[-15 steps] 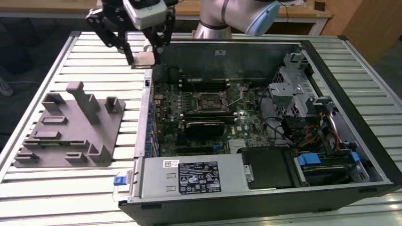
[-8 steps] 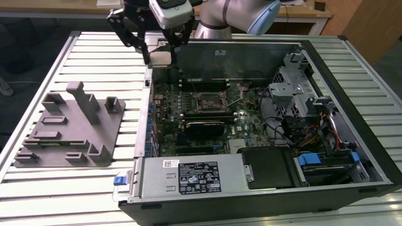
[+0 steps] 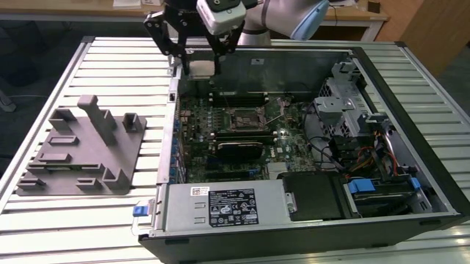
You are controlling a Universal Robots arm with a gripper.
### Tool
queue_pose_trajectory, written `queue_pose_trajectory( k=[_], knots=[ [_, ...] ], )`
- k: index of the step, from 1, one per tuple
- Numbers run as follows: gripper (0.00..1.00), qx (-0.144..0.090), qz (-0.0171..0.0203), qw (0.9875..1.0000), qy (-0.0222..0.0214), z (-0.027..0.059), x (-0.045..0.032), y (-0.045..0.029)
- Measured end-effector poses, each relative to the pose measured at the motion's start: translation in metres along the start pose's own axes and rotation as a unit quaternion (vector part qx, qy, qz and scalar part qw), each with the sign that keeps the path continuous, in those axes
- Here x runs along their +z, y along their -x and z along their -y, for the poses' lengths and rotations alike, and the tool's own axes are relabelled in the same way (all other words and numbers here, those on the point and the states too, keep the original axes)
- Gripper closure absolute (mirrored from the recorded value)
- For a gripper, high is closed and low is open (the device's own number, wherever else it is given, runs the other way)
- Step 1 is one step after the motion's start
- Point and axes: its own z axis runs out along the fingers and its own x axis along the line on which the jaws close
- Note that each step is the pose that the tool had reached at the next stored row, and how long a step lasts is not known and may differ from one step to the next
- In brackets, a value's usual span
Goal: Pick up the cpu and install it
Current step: 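Pick up the cpu and move it towards the insertion slot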
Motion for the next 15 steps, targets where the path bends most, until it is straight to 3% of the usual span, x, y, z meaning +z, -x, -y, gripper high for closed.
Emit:
queue_pose_trajectory(
  k=[15],
  knots=[
    [0.45, 0.000, -0.0047, 1.0000, -0.0004, -0.0092, 0.0217, 0.0313]
  ],
)
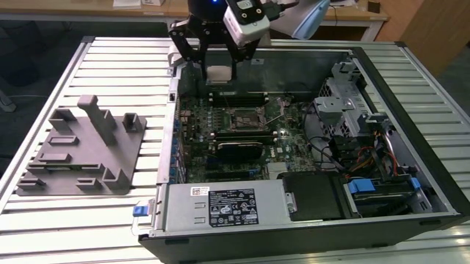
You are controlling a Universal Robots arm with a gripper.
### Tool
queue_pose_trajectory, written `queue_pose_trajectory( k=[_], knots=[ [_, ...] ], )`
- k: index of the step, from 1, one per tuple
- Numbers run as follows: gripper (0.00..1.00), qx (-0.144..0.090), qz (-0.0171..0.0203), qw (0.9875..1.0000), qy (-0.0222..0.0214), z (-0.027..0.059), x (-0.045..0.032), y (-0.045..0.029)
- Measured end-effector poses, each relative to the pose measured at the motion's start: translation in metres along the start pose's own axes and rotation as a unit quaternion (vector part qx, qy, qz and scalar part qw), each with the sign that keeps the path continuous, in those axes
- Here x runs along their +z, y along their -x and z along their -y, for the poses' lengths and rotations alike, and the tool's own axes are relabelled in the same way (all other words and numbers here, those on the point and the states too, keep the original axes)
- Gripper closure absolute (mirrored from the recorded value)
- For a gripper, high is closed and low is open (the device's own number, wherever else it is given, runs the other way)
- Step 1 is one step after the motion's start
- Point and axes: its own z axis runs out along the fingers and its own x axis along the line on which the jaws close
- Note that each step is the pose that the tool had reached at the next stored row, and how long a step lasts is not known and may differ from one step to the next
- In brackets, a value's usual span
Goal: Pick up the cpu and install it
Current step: 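Pick up the cpu and move it towards the insertion slot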
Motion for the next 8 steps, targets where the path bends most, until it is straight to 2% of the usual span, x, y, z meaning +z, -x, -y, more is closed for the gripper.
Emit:
queue_pose_trajectory(
  k=[8],
  knots=[
    [0.45, 0.000, -0.0024, 1.0000, -0.0002, -0.0069, 0.0153, 0.0130]
  ],
)
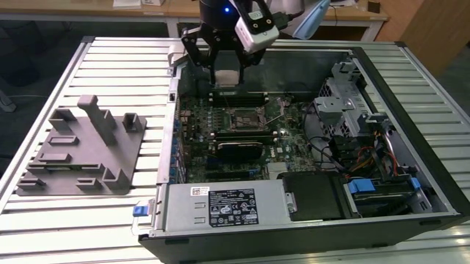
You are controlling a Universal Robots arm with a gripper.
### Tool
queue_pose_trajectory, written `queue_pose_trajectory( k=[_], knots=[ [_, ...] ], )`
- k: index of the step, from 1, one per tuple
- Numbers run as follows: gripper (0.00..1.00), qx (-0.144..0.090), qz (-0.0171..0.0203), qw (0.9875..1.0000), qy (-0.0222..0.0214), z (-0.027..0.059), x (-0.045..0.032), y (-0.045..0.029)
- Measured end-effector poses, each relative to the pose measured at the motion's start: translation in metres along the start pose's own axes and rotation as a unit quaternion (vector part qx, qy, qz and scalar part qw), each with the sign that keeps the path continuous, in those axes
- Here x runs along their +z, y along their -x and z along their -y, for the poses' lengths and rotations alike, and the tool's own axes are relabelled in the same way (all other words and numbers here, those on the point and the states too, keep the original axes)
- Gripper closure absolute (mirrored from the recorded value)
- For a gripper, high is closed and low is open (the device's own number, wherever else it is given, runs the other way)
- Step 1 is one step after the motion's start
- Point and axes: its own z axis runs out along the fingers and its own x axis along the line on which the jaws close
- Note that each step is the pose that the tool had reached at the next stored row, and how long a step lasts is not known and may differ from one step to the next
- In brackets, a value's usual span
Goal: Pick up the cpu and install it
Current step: 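Pick up the cpu and move it towards the insertion slot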
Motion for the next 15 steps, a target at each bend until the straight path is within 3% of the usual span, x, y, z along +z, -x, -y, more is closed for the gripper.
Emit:
queue_pose_trajectory(
  k=[8, 10, 15],
  knots=[
    [0.45, 0.000, -0.0015, 1.0000, -0.0002, -0.0070, 0.0133, 0.0122],
    [0.45, 0.000, -0.0020, 1.0000, -0.0003, -0.0113, 0.0198, 0.0186],
    [0.45, 0.000, -0.0021, 1.0000, -0.0003, -0.0157, 0.0282, 0.0244]
  ],
)
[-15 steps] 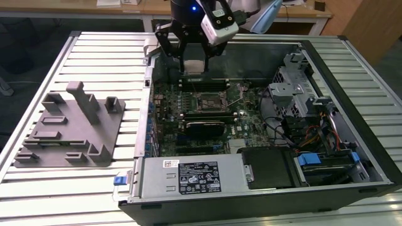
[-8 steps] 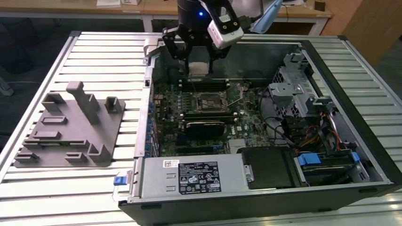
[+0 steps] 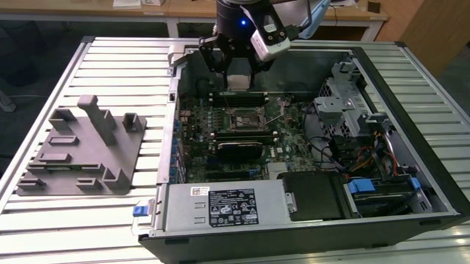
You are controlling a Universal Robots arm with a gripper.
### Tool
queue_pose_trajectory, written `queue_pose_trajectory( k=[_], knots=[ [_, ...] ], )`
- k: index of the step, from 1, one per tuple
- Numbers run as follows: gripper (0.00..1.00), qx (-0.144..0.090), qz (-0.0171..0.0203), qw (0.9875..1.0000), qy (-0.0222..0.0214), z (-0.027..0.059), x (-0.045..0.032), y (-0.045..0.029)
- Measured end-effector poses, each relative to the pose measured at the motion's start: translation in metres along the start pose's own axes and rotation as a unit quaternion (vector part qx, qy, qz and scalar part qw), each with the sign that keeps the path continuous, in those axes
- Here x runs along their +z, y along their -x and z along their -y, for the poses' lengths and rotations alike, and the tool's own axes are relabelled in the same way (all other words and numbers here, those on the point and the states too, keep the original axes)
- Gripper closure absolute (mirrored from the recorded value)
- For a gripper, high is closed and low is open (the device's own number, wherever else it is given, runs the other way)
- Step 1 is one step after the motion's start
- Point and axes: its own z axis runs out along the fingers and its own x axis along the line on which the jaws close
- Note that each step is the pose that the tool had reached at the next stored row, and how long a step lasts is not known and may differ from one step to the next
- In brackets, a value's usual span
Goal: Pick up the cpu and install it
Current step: 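Pick up the cpu and move it towards the insertion slot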
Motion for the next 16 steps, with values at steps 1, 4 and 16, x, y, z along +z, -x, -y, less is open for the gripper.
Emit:
queue_pose_trajectory(
  k=[1, 4, 16],
  knots=[
    [0.45, 0.000, 0.0000, 1.0000, -0.0001, -0.0009, 0.0019, 0.0010],
    [0.45, 0.000, 0.0000, 1.0000, -0.0001, -0.0033, 0.0062, 0.0031],
    [0.45, 0.000, -0.0001, 1.0000, -0.0001, -0.0073, 0.0237, 0.0090]
  ],
)
